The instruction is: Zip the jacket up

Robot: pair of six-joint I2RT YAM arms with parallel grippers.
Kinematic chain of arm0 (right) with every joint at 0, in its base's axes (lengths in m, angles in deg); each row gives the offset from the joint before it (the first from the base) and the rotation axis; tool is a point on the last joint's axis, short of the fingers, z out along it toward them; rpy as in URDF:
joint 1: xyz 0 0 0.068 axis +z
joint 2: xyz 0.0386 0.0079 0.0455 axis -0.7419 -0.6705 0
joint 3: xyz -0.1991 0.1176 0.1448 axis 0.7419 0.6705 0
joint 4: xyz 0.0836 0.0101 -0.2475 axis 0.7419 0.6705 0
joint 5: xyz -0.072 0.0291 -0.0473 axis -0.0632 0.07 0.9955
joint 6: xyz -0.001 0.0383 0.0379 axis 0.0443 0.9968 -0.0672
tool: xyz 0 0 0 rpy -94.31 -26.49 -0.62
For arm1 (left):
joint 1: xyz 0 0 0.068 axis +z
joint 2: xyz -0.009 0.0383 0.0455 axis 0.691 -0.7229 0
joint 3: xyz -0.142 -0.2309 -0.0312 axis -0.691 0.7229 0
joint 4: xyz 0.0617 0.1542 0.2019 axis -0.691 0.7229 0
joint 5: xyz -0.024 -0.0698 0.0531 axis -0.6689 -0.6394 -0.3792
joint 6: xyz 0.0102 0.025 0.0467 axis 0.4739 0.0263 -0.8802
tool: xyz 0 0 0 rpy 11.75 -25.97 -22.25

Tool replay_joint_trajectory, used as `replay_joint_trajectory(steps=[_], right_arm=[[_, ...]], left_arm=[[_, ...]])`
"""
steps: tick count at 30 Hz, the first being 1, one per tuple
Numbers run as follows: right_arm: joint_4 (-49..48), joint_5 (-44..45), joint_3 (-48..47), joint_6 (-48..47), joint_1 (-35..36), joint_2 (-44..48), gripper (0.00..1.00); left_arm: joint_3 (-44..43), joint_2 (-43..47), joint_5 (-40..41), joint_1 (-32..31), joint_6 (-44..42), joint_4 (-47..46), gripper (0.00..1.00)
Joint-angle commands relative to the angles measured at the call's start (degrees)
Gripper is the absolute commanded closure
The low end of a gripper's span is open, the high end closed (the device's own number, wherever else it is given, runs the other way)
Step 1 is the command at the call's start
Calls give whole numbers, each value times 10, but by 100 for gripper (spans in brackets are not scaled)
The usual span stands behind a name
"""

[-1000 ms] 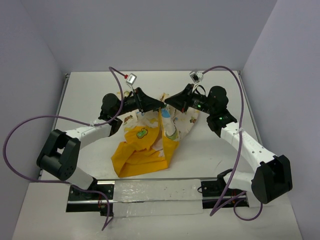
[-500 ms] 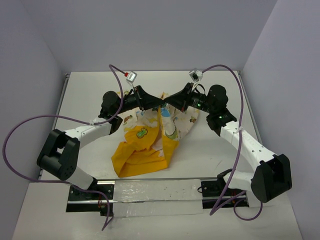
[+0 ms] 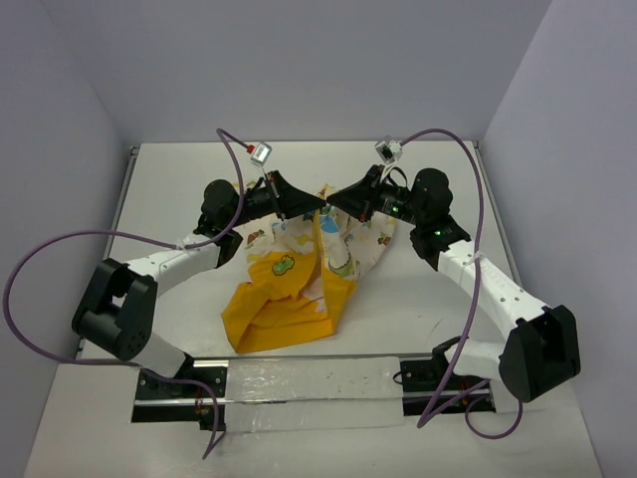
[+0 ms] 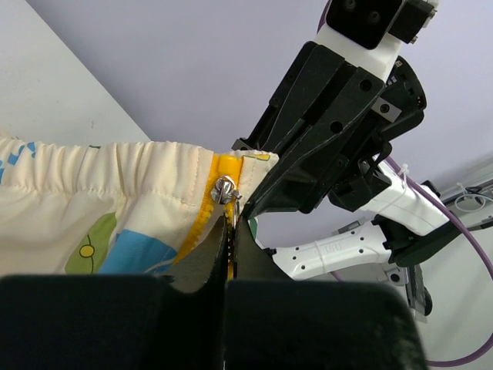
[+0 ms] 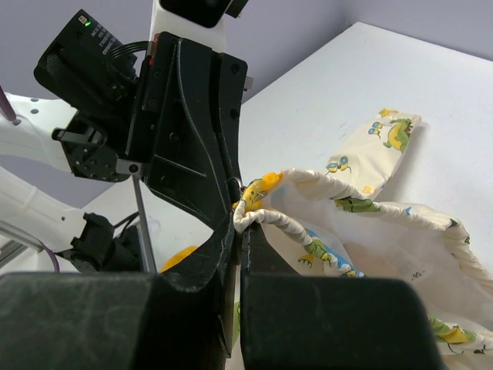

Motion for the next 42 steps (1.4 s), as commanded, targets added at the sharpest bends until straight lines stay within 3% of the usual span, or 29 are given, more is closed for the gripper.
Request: replay_joint_trajectory(steps=[1,10,21,25,28,35,42], right_arm=[[-23,-1,-20,-13,7,12,100],[-13,16,-28,-21,7,16,100],[-10,20,-23,-27,7,16,100],[-15,15,-18,-23,7,17,100],[-14,13,-20,-23,7,17,100],[-13,9,-26,-20,7,12,100],[-9,10,-26,-25,8,14,100]], left_arm=[[-10,18,7,3,7,-24,100],[17,9,7,3,24,-67,100],[28,26,5,5,-6,-35,100],[17,21,7,8,-3,-35,68],[7,15,5,10,7,-45,59],[4,2,7,10,39,-82,61],[2,4,18,10,44,-78,77]])
